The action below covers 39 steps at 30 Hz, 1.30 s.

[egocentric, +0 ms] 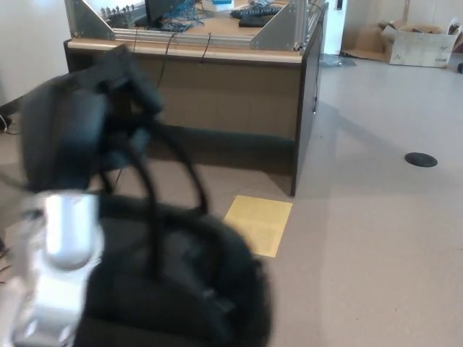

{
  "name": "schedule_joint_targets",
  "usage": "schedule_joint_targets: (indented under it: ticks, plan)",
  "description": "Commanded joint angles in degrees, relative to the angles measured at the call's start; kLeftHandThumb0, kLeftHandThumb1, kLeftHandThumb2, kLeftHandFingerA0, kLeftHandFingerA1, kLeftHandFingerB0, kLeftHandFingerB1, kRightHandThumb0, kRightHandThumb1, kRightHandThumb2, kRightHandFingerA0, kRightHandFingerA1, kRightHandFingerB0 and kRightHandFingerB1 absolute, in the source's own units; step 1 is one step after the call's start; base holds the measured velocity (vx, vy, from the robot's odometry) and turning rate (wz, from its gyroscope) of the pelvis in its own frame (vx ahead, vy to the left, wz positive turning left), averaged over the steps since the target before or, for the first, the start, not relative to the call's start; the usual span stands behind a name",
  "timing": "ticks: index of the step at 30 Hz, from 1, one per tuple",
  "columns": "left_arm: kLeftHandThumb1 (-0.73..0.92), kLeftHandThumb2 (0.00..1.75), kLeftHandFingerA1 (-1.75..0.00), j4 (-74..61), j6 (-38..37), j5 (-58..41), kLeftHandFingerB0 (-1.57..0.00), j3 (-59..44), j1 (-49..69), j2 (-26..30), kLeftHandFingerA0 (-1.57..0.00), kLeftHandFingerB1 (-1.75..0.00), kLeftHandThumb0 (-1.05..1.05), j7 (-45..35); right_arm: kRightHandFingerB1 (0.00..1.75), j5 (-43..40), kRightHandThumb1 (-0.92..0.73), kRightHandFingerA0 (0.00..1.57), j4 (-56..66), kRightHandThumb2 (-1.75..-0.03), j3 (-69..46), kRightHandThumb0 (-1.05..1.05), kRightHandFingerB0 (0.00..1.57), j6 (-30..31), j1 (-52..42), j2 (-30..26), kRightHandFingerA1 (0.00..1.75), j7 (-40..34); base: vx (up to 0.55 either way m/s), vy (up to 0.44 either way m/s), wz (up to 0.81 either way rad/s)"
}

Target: A person hands over a black lunchbag to the robot and the robot uses its left hand to grab the strips of the lunchbag, the gives it back to the person.

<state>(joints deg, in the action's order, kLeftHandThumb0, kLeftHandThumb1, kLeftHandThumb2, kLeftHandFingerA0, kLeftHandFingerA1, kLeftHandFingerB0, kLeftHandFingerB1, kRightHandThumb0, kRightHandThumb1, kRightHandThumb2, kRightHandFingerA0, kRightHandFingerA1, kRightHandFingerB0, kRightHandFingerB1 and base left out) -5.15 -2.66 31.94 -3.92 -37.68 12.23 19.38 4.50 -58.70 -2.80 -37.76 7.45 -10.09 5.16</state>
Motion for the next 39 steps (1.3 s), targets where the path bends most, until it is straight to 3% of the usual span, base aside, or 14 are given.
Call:
schedule_joint_targets:
  ticks: [1,2,3,4,7,8,9,17,20,22,23,27,28,39]
  plan:
    - [0.65,0.59,-1.75,-13.4,-23.2,-5.0,-0.68,-13.3,15.4,4.4,-0.98,-1.75,-0.2,10.0,0.48,-1.6,-0.52,0.58,-1.2,-0.86,-1.5,-0.57,0.32,0.4,-0.1,-1.8,0.62,0.9,0.0,0.0,0.0]
    - [0.65,0.59,-1.75,-14.5,-23.8,-4.9,-0.68,-14.0,17.7,4.1,-0.98,-1.75,-0.2,10.1,0.48,-1.5,-0.52,0.58,-1.1,-0.86,-1.4,-0.57,0.32,0.7,-0.1,-1.8,0.62,0.9,0.0,0.0,0.0]
    - [0.47,0.83,-1.49,-15.0,-27.9,-3.9,-1.02,-15.7,22.2,4.2,-1.29,-1.35,-0.24,11.9,0.49,-1.3,-0.53,0.59,-1.0,-0.86,-1.3,-0.59,0.34,1.0,-0.1,-2.0,0.62,0.9,0.0,0.0,0.0]
    - [0.61,0.59,-1.75,-15.2,-30.4,-2.8,-0.67,-16.6,25.0,3.8,-0.99,-1.75,-0.15,13.7,0.49,-1.1,-0.53,0.59,-0.6,-0.86,-1.3,-0.6,0.34,0.8,-0.3,-2.3,0.62,0.8,0.0,0.0,0.0]
    - [0.61,0.6,-1.75,-14.9,-35.6,0.4,-0.67,-19.1,31.1,3.4,-0.98,-1.75,-0.14,18.0,0.49,-1.0,-0.53,0.59,-1.0,-0.86,-1.3,-0.6,0.35,0.2,0.0,-2.5,0.62,0.8,0.0,0.0,0.0]
    - [0.58,0.61,-1.75,-14.1,-38.3,1.3,-0.68,-20.1,32.9,3.3,-0.98,-1.74,-0.14,19.7,0.37,-1.1,-0.66,0.66,-1.2,-0.6,-1.4,-0.57,0.43,-0.2,0.1,-2.4,0.53,0.6,0.0,0.0,0.0]
    - [0.58,0.63,-1.75,-13.8,-40.3,2.8,-0.7,-21.3,36.3,2.9,-0.97,-1.72,-0.17,21.4,0.49,-1.0,-0.52,0.6,-1.3,-0.88,-1.4,-0.62,0.36,-0.4,0.1,-2.4,0.63,0.4,0.0,0.0,0.0]
    - [0.53,0.65,-1.75,-9.3,-47.3,13.6,-0.67,-24.3,51.1,1.5,-0.97,-1.73,-0.12,35.6,0.37,-0.4,-0.67,0.68,-1.2,-0.59,-1.1,-0.56,0.43,-0.4,0.1,-2.6,0.52,-0.3,0.0,0.0,0.0]
    - [0.54,0.64,-1.75,-6.7,-47.8,15.7,-0.67,-24.3,54.3,2.7,-0.93,-1.71,-0.14,38.7,0.49,-0.8,-0.53,0.59,-1.0,-0.88,-1.3,-0.64,0.35,-0.4,-0.1,-2.6,0.62,0.1,0.0,0.0,0.0]
    - [0.55,0.59,-1.75,-3.1,-48.9,16.7,-0.7,-23.5,56.3,3.8,-0.89,-1.65,-0.12,40.9,0.36,-1.5,-0.66,0.66,-0.7,-0.59,-1.7,-0.59,0.42,0.2,-0.3,-2.8,0.52,0.9,0.0,0.0,0.0]
    - [0.53,0.62,-1.75,-1.8,-48.8,16.8,-0.65,-23.0,56.4,3.9,-0.91,-1.74,-0.1,41.7,0.49,-1.8,-0.53,0.59,-0.6,-0.87,-1.9,-0.61,0.34,0.5,-0.3,-2.8,0.62,1.2,0.0,0.0,0.0]
    - [0.53,0.57,-1.75,4.7,-50.7,16.2,-0.63,-21.3,57.3,5.4,-0.89,-1.73,-0.07,43.1,0.49,-2.1,-0.54,0.59,-1.2,-0.87,-2.1,-0.61,0.35,0.7,0.0,-2.4,0.62,1.4,0.0,0.0,0.0]
    - [0.56,0.54,-1.75,5.9,-50.8,16.7,-0.66,-20.8,57.5,5.8,-0.85,-1.68,-0.09,43.9,0.36,-1.9,-0.67,0.66,-1.2,-0.6,-2.0,-0.59,0.41,0.5,0.0,-2.5,0.5,1.2,0.0,0.0,0.0]
    - [0.56,0.54,-1.75,8.3,-51.2,19.0,-0.66,-19.4,57.7,7.6,-0.85,-1.68,-0.09,48.1,0.36,-1.7,-0.67,0.66,-1.3,-0.6,-1.9,-0.59,0.41,0.3,0.0,-2.5,0.5,1.1,0.0,0.0,0.0]
